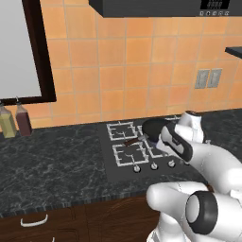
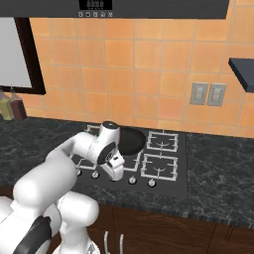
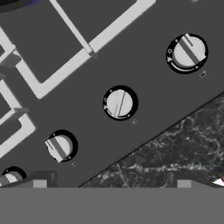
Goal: Turn off the center burner of the stove.
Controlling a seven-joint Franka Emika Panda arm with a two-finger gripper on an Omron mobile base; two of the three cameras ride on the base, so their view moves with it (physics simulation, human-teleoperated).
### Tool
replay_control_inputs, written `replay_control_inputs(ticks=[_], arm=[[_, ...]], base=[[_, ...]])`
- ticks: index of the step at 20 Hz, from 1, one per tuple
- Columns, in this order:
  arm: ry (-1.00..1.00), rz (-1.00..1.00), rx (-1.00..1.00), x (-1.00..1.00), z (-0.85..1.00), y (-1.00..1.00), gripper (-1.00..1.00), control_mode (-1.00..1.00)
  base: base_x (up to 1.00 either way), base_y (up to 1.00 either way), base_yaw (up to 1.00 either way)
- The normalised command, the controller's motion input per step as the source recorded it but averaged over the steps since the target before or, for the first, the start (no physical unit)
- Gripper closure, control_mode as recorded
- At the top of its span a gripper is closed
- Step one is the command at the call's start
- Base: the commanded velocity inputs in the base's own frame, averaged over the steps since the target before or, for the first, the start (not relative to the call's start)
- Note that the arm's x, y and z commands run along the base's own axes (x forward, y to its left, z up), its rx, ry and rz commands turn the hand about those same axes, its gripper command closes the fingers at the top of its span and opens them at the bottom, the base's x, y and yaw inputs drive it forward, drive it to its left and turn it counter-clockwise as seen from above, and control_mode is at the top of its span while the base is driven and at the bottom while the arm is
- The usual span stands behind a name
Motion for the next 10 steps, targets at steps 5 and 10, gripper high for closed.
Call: replay_control_inputs(ticks=[5,10], arm=[[0.04,0.00,0.00,0.07,-0.40,-0.37,-1.00,-1.00],[0.01,0.00,0.00,0.17,-0.27,-0.16,-1.00,-1.00]], base=[[0.00,0.00,0.00],[0.00,0.00,0.00]])
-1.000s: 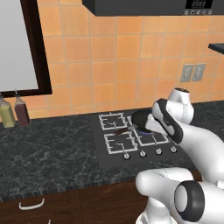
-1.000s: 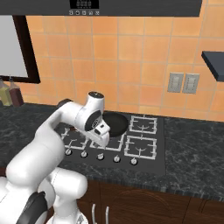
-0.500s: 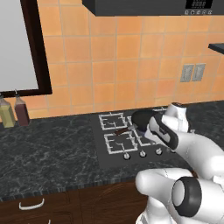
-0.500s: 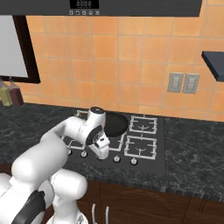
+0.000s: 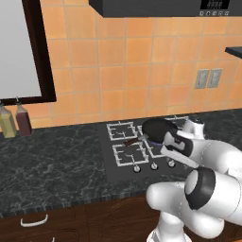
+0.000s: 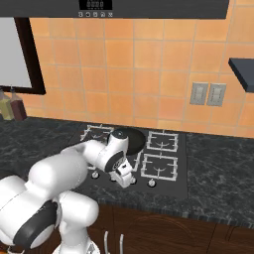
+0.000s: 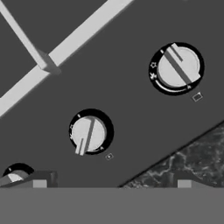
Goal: Turn off the center burner of the stove.
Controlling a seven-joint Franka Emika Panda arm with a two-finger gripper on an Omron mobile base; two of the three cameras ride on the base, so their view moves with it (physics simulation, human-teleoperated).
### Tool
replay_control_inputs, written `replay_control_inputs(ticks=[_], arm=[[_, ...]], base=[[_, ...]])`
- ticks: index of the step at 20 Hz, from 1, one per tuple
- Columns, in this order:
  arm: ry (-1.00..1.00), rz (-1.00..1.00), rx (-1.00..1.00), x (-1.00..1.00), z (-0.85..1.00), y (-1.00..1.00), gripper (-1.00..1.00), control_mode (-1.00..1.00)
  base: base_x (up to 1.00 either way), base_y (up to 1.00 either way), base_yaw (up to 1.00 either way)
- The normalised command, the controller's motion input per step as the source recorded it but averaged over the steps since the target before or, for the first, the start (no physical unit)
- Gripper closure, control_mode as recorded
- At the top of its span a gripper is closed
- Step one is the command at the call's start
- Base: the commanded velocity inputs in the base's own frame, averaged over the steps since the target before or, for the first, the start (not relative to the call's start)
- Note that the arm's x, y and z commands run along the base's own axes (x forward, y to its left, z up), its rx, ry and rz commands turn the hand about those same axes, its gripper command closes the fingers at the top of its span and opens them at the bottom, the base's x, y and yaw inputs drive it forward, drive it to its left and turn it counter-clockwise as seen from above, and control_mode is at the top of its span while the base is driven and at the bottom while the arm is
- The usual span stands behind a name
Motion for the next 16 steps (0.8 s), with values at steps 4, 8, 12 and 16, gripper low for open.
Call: replay_control_inputs(ticks=[4,8,12,16], arm=[[0.00,-0.03,0.00,0.50,-0.01,0.00,-1.00,-1.00],[0.00,-0.02,-0.02,0.43,-0.03,0.00,-1.00,-1.00],[0.00,0.00,-0.04,0.09,-0.26,0.00,-1.00,-1.00],[0.02,0.00,-0.05,-0.13,-0.31,0.08,-1.00,-1.00]], base=[[0.00,0.00,0.00],[0.00,0.00,0.00],[0.00,0.00,0.00],[0.00,0.00,0.00]])
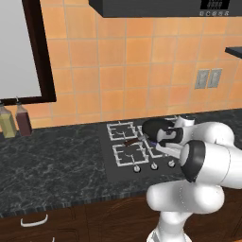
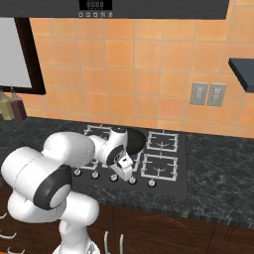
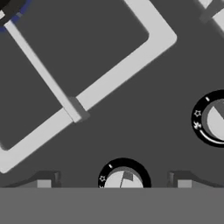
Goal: Turn off the center burner of the stove.
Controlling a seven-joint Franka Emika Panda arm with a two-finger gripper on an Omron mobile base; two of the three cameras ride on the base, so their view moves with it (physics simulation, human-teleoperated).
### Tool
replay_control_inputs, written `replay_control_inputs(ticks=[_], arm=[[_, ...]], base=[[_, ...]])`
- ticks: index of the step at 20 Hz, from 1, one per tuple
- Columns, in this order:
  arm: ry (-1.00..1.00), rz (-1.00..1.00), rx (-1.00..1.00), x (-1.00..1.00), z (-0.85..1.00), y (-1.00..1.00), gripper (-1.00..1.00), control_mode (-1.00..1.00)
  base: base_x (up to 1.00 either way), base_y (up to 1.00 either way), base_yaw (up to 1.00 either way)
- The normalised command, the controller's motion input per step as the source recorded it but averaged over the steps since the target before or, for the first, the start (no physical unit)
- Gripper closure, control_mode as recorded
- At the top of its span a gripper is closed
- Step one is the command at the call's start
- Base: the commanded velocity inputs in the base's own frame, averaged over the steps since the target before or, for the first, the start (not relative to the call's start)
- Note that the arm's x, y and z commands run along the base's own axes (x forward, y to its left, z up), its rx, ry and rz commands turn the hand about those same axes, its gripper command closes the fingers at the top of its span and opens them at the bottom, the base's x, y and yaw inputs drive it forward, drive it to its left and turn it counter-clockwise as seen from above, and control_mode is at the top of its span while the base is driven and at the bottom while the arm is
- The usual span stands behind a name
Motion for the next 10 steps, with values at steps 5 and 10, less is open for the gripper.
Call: replay_control_inputs(ticks=[5,10], arm=[[0.00,0.00,-0.01,-0.35,-0.13,0.14,-1.00,-1.00],[0.00,0.00,-0.01,-0.15,-0.01,0.04,-1.00,-1.00]], base=[[0.00,0.00,0.00],[0.00,0.00,0.00]])
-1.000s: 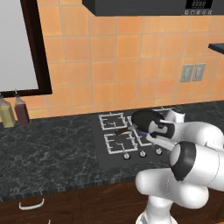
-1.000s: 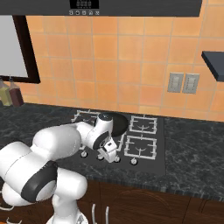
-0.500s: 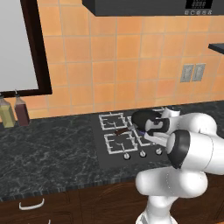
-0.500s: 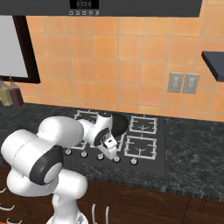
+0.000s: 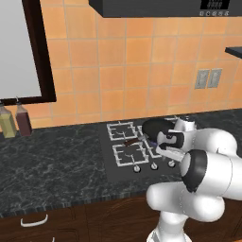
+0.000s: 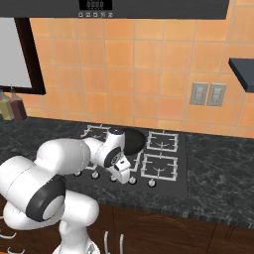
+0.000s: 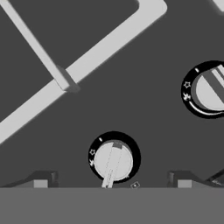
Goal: Turn off the center burner of the stove.
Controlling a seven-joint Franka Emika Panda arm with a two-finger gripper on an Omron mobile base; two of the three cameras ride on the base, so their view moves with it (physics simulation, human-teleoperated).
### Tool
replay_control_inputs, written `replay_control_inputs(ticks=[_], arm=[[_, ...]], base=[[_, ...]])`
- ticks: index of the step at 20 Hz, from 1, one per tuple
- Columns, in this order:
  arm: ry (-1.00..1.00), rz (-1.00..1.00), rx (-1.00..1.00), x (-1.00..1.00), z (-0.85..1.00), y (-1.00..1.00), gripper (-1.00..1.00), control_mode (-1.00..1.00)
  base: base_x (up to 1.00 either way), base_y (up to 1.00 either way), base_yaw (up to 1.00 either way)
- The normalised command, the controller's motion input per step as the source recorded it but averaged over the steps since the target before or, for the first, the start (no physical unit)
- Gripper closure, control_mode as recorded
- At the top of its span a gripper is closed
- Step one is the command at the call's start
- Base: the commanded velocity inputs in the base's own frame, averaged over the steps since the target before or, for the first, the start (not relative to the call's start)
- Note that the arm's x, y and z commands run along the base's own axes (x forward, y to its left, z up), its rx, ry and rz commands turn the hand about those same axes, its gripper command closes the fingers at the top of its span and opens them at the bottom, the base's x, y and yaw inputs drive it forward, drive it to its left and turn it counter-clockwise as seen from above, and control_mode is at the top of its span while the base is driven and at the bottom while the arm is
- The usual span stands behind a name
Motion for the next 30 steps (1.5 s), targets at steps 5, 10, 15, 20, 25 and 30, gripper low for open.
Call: replay_control_inputs(ticks=[5,10,15,20,25,30], arm=[[0.00,0.00,-0.01,0.07,-0.05,0.00,-1.00,-1.00],[0.00,0.00,-0.01,0.00,-0.13,0.00,-1.00,-1.00],[-0.01,0.00,0.00,0.02,-0.05,-0.06,-1.00,-1.00],[0.00,0.00,0.00,0.15,0.00,-0.09,-1.00,-1.00],[0.00,0.00,0.00,0.18,0.00,0.00,-1.00,-1.00],[0.00,0.00,0.00,0.01,0.00,0.00,1.00,-1.00]], base=[[0.00,0.00,0.00],[0.00,0.00,0.00],[0.00,0.00,0.00],[0.00,0.00,0.00],[0.00,0.00,0.00],[0.00,0.00,0.00]])
